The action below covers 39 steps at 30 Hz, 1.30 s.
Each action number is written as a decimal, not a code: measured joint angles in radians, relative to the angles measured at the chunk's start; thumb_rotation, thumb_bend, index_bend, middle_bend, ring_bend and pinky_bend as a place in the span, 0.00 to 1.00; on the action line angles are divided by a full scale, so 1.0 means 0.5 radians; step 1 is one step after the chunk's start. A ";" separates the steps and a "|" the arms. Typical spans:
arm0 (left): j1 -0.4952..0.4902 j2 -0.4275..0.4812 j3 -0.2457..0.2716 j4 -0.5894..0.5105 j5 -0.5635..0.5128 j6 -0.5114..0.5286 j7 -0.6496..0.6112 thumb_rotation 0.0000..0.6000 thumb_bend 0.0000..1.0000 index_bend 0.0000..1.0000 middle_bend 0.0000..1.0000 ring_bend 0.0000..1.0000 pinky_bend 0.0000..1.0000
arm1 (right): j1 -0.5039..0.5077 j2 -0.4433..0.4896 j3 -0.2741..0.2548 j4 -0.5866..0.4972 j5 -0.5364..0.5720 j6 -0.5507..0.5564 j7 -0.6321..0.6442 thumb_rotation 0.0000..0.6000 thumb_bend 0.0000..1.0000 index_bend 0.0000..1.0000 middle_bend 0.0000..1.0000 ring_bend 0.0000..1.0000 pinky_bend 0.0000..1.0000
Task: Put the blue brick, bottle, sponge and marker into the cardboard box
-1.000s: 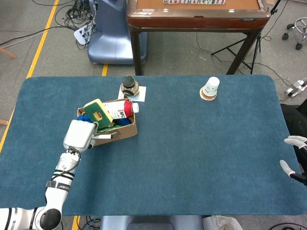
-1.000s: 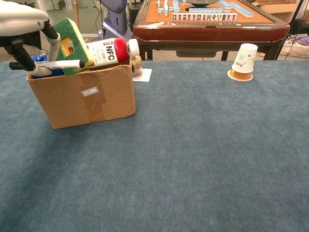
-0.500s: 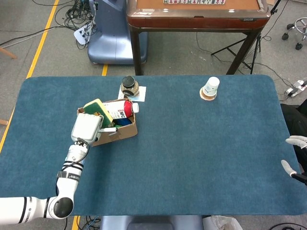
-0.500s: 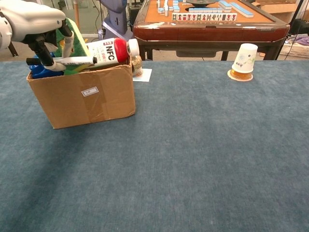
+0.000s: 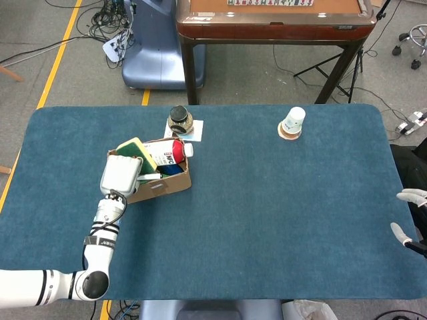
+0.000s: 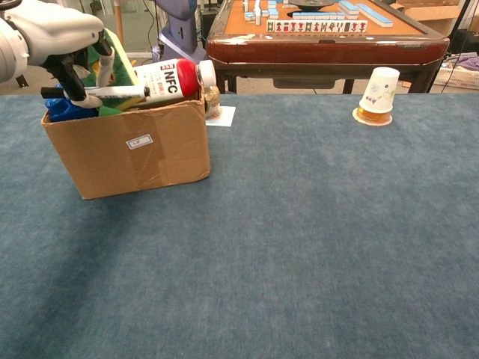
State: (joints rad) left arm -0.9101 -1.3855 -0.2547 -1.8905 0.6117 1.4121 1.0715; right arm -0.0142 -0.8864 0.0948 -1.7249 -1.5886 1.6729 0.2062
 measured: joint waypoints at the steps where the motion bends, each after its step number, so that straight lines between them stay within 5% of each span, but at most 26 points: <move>1: -0.001 -0.004 0.006 0.002 0.007 0.009 0.006 1.00 0.30 0.66 1.00 0.83 0.92 | 0.000 0.000 0.000 0.000 0.000 0.000 -0.001 1.00 0.24 0.32 0.31 0.29 0.41; 12: -0.006 -0.057 0.076 0.040 0.095 0.097 0.068 1.00 0.14 0.66 1.00 0.83 0.92 | 0.001 -0.001 -0.001 -0.002 0.000 -0.002 -0.003 1.00 0.24 0.32 0.31 0.29 0.41; 28: -0.006 -0.099 0.075 0.083 0.130 0.130 0.096 1.00 0.13 0.66 1.00 0.83 0.92 | -0.001 0.004 0.001 0.001 0.002 0.004 0.012 1.00 0.24 0.32 0.31 0.29 0.41; 39: 0.081 -0.002 0.183 -0.171 0.249 0.243 0.138 1.00 0.13 0.63 1.00 0.77 0.91 | 0.000 0.000 -0.004 -0.005 -0.006 0.002 -0.009 1.00 0.23 0.32 0.31 0.29 0.41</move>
State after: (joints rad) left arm -0.8696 -1.3865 -0.1632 -1.9762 0.7363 1.5335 1.1405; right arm -0.0143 -0.8863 0.0930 -1.7274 -1.5916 1.6737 0.2017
